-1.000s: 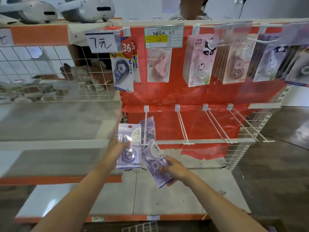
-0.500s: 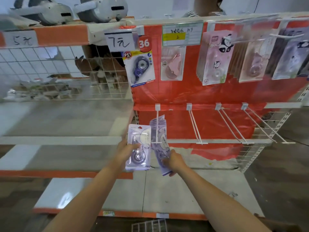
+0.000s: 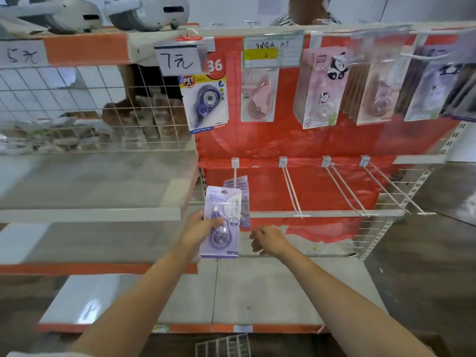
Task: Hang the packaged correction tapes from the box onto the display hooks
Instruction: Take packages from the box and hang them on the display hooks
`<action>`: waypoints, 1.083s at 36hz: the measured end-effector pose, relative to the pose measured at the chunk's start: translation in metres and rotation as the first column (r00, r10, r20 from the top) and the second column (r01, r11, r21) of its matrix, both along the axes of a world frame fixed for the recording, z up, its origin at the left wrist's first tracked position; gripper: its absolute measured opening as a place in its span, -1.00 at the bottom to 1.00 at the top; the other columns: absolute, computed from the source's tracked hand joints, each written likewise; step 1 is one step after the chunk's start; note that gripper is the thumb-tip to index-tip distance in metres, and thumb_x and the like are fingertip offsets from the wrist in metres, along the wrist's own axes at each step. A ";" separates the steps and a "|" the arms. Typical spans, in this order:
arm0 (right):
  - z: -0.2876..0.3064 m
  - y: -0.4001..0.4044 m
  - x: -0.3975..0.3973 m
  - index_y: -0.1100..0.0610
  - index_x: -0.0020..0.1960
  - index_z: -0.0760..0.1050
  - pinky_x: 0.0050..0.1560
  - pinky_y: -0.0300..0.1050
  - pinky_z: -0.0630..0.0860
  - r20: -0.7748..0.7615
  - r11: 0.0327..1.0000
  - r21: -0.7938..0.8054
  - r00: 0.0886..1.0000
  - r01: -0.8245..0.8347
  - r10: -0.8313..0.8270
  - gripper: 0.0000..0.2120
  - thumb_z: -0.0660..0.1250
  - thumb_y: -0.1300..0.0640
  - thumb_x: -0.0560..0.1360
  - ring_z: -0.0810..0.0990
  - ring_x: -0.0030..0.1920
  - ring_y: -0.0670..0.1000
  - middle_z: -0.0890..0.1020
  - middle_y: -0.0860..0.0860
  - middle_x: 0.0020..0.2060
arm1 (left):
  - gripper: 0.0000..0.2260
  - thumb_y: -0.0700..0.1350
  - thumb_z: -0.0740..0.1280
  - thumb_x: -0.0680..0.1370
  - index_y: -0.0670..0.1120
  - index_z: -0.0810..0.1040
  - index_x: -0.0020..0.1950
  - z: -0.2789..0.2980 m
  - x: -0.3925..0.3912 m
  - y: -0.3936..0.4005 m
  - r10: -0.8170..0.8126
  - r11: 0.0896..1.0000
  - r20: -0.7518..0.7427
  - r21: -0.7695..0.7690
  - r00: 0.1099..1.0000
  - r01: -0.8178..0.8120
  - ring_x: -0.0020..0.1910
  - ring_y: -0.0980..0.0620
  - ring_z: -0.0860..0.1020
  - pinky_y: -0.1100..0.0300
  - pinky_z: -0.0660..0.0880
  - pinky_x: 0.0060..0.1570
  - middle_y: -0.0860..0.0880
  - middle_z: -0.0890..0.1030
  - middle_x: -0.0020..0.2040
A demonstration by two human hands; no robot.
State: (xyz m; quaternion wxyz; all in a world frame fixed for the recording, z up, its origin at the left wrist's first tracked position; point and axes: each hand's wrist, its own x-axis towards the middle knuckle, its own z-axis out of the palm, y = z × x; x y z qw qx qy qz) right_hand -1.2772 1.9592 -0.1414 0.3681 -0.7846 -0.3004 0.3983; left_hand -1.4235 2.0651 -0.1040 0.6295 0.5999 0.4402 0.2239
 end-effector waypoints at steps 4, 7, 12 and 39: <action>0.012 -0.015 -0.004 0.10 -0.07 0.55 -0.17 -0.14 0.57 -0.275 0.981 0.190 0.961 0.026 0.028 -0.65 0.18 -0.16 0.59 0.61 -0.23 0.00 0.65 0.03 -0.23 | -0.73 -0.26 0.43 0.45 -0.22 0.55 0.13 -0.004 0.023 -0.011 -0.035 0.999 0.025 -0.031 0.999 0.036 -0.03 -0.18 0.64 -0.08 0.58 0.04 -0.21 0.66 0.02; 0.014 -0.025 -0.004 0.03 0.09 0.54 -0.13 -0.18 0.57 -0.288 0.958 0.285 0.956 0.024 0.061 -0.83 0.31 -0.02 0.56 0.63 -0.10 -0.06 0.67 -0.05 -0.10 | -0.77 -0.27 0.43 0.45 -0.19 0.48 0.06 -0.009 0.041 -0.020 -0.013 1.000 0.022 0.017 1.000 0.013 -0.18 -0.02 0.60 0.12 0.56 -0.18 -0.15 0.63 -0.05; 0.011 -0.039 0.001 0.05 0.24 0.47 -0.26 -0.19 0.62 -0.331 0.940 0.326 0.943 0.097 0.018 -0.70 0.38 0.17 0.52 0.63 -0.15 -0.14 0.64 -0.04 -0.04 | -0.85 -0.22 0.40 0.50 -0.12 0.48 0.02 -0.011 0.056 -0.034 -0.098 0.979 -0.041 0.177 0.994 0.104 -0.06 -0.07 0.59 0.03 0.55 0.02 -0.10 0.61 -0.04; -0.021 -0.006 -0.010 0.08 0.34 0.32 -0.23 0.06 0.65 -0.113 0.997 -0.070 0.994 -0.012 0.004 -0.55 0.34 0.14 0.49 0.56 0.08 0.18 0.47 0.14 0.22 | -0.80 -0.14 0.31 0.54 -0.13 0.59 0.14 -0.035 -0.009 0.001 -0.089 0.710 -0.657 0.485 0.748 0.510 0.00 -0.05 0.58 0.25 0.43 -0.03 -0.10 0.63 0.06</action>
